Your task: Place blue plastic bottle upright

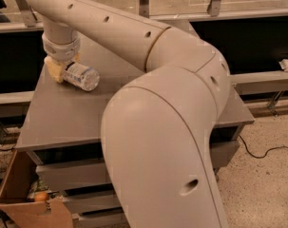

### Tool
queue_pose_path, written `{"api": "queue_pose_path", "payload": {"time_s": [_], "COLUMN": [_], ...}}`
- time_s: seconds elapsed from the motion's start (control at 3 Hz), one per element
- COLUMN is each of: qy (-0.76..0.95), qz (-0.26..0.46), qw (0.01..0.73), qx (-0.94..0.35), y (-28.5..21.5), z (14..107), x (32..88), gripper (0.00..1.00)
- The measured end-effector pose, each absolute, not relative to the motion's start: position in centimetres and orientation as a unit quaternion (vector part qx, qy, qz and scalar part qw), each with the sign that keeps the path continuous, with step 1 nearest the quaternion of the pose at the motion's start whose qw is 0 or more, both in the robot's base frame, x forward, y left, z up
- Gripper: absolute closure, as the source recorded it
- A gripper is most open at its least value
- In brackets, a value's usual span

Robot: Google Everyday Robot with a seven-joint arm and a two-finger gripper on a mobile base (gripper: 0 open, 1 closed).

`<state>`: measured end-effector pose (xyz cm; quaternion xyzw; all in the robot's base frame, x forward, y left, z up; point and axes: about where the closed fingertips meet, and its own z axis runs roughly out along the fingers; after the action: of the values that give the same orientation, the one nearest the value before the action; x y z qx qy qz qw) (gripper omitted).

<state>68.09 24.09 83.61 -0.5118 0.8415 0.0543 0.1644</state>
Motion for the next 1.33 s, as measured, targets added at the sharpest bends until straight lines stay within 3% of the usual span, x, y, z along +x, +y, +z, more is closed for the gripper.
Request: {"api": "queue_pose_path", "payload": {"time_s": [0.33, 1.33], "qy": [0.826, 0.679], "qz": [0.077, 0.269], "qw": [0.2, 0.419], "qx": [-0.521, -0.54], "y": [22.5, 10.4], "z": [86.1, 100.0], "x": [69.2, 73.4], "gripper": [1.0, 1.0]}}
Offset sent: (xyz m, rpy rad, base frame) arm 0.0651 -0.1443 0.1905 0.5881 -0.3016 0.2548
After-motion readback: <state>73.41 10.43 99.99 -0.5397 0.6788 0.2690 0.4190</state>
